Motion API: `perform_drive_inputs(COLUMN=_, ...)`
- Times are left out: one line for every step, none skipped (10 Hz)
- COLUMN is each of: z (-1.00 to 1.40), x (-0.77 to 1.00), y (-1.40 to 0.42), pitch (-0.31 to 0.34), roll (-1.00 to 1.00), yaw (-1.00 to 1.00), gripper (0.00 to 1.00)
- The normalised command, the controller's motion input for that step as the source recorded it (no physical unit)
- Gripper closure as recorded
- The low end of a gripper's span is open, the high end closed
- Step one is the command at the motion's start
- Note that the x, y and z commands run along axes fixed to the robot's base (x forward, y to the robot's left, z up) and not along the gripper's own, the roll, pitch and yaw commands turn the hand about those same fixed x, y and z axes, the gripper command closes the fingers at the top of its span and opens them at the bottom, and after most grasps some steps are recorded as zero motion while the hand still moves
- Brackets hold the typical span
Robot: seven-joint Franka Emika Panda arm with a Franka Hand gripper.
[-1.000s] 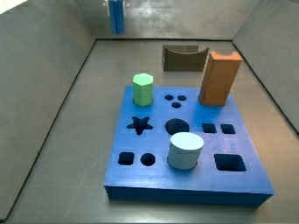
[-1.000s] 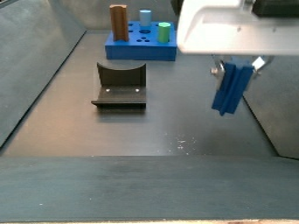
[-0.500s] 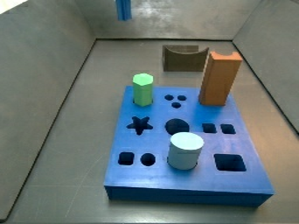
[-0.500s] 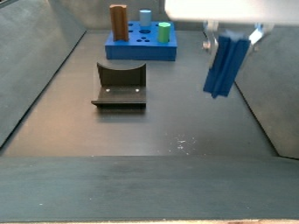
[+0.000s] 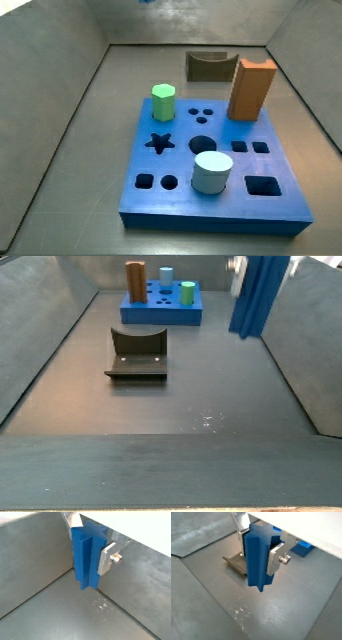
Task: Pick up the star object. Move up. Move to above the board. Insert the star object.
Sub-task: Move to above the board.
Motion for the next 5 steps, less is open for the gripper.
perform_drive_inputs(z=1.0, x=0.09, y=-0.02, pitch=0.113, roll=0.1, yaw=0.03, gripper=1.0)
perform_drive_inputs(z=1.0, x=0.08, y=-0.02, pitch=0.11, roll=0.1, yaw=0.03, gripper=1.0)
perform_drive_inputs(z=0.9, x=0.05, y=-0.01, pitch=0.106, roll=0.08, yaw=0.03, gripper=1.0)
perform_drive_inputs(z=0.75, x=0.04, y=-0.01, pitch=0.102, roll=0.08, yaw=0.03, gripper=1.0)
perform_drive_inputs(z=0.59, x=0.02, y=-0.01, pitch=0.1, roll=0.08, yaw=0.03, gripper=1.0)
